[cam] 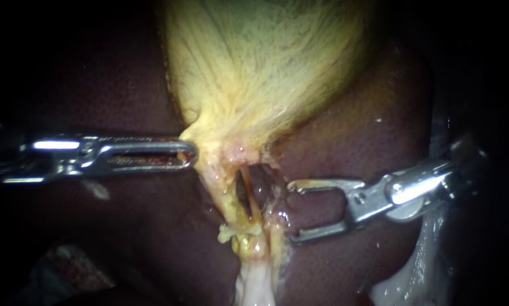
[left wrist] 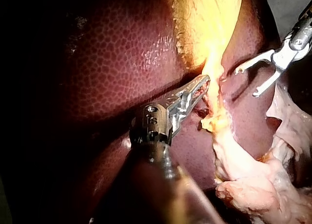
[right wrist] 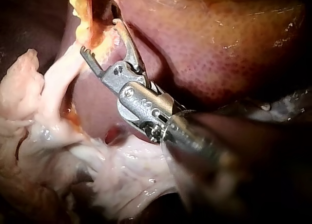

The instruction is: Going back first clip left tube

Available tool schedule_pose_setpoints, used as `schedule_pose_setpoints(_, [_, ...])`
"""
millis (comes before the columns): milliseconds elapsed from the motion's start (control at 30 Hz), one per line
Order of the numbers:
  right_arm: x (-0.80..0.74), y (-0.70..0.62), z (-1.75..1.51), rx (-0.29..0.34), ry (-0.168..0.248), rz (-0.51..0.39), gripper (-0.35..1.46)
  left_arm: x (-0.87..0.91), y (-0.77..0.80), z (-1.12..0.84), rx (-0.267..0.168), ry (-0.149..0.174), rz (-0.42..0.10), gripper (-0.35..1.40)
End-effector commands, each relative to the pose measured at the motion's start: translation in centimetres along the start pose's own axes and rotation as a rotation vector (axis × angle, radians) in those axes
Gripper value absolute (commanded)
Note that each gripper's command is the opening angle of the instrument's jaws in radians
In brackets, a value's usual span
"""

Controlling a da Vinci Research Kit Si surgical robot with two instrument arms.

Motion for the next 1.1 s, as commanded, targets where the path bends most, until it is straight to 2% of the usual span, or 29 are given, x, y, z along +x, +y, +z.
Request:
schedule_pose_setpoints(33, [0.03, 0.0, -0.04, -0.002, 0.001, -0.005, 0.6, 0.01, 0.02, 0.02, 0.001, 0.0, 0.001, -0.35])
schedule_pose_setpoints(200, [0.12, 0.0, -0.17, 0.002, 0.008, -0.028, 0.6, 0.06, 0.1, 0.12, -0.002, -0.003, 0.004, -0.35])
schedule_pose_setpoints(300, [0.14, -0.01, -0.21, 0.003, 0.009, -0.032, 0.6, 0.13, 0.16, 0.25, -0.004, -0.006, 0.009, -0.35])
schedule_pose_setpoints(500, [0.14, -0.02, -0.24, 0.004, 0.009, -0.038, 0.6, 0.33, 0.25, 0.6, -0.002, 0.031, 0.029, -0.35])
schedule_pose_setpoints(667, [0.14, -0.02, -0.29, 0.006, 0.009, -0.043, 0.6, 0.45, 0.25, 0.83, 0.004, 0.058, 0.027, -0.35])
schedule_pose_setpoints(800, [0.17, 0.0, -0.35, 0.005, 0.012, -0.045, 0.6, 0.49, 0.23, 0.91, 0.007, 0.066, 0.03, -0.35])
schedule_pose_setpoints(1100, [0.21, -0.01, -0.42, -0.008, 0.014, -0.048, 0.6, 0.49, 0.22, 0.92, 0.007, 0.066, 0.03, -0.35])
